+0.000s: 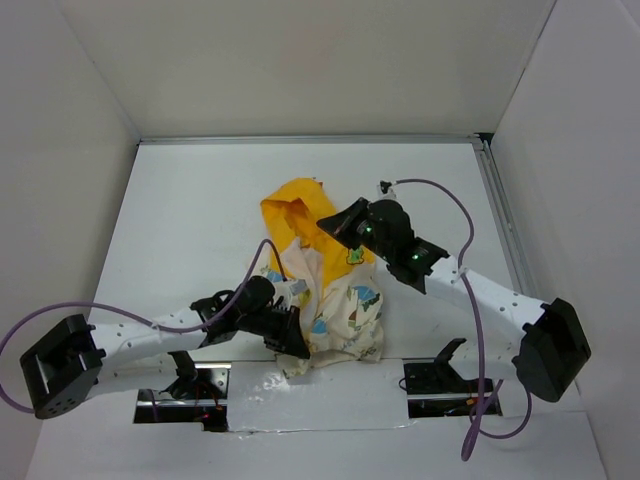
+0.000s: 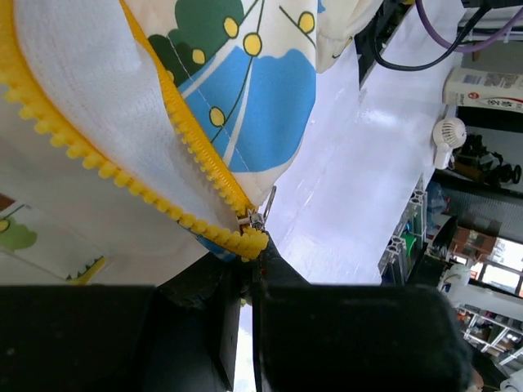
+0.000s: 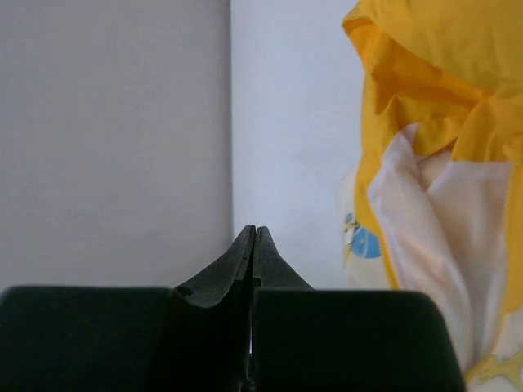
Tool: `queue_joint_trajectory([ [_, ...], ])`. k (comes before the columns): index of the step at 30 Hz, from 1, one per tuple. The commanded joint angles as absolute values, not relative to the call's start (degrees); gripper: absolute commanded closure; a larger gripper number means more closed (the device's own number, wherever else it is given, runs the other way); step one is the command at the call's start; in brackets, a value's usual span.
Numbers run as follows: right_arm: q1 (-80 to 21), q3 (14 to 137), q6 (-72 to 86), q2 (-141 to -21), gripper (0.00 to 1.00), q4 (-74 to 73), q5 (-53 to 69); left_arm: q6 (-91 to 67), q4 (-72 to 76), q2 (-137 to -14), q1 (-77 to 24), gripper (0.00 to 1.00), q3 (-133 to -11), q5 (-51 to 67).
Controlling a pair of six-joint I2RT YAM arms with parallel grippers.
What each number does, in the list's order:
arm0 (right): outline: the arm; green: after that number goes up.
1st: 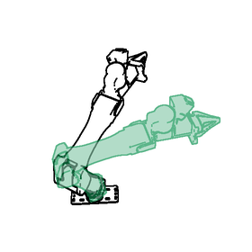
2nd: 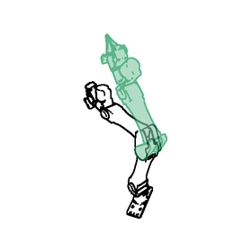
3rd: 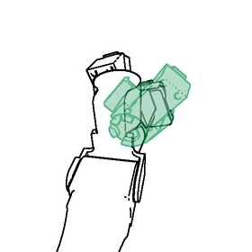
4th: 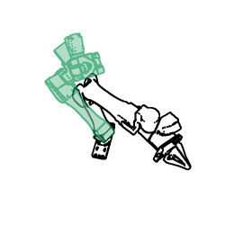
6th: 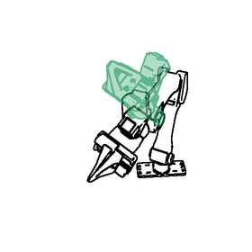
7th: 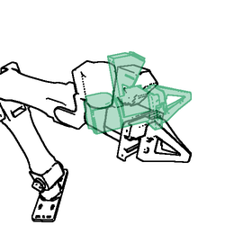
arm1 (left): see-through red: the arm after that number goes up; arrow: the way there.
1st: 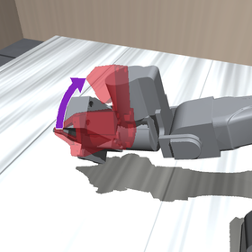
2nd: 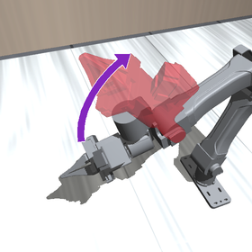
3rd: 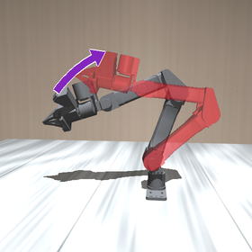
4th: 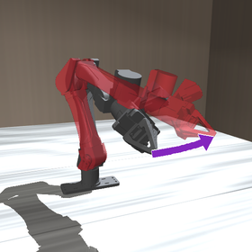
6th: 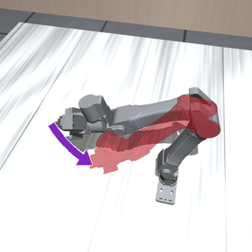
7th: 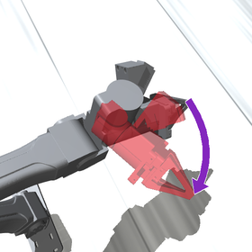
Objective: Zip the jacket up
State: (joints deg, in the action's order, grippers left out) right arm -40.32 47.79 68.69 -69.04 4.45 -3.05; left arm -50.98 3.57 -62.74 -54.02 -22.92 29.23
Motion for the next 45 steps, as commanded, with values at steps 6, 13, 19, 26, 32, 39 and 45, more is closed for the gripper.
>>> queue_joint_trajectory([
  [6, -51.93, 48.88, 36.16, -63.12, 1.0, -6.5, -14.84, -50.27, -7.73, -56.61, -54.23, 1.0, -30.14, 22.95],
  [13, -60.55, 45.97, 31.55, -54.86, 0.83, -14.32, -13.72, -48.26, -11.07, -56.69, -51.33, 1.0, -37.52, 21.55],
  [19, -61.44, 41.75, 32.43, -51.33, 0.52, -12.66, -0.54, -46.85, -10.81, -59.15, -50.28, 1.0, -41.66, 19.69],
  [26, -61.0, 37.53, 33.83, -48.78, 0.52, -9.58, 5.8, -45.62, -10.73, -58.98, -49.57, 1.0, -43.33, 18.81],
  [32, -58.19, 34.81, 35.42, -48.78, 0.51, -7.04, 9.31, -45.62, -8.7, -57.92, -49.13, 1.0, -42.01, 20.3],
  [39, -54.84, 32.08, 36.12, -49.31, 0.51, -1.15, 14.15, -44.65, -4.67, -57.22, -48.69, 1.0, -40.78, 23.29],
  [45, -51.68, 30.15, 37.17, -49.66, 0.51, 7.28, 23.1, -43.68, -0.71, -57.3, -47.99, 1.0, -39.11, 27.42],
])
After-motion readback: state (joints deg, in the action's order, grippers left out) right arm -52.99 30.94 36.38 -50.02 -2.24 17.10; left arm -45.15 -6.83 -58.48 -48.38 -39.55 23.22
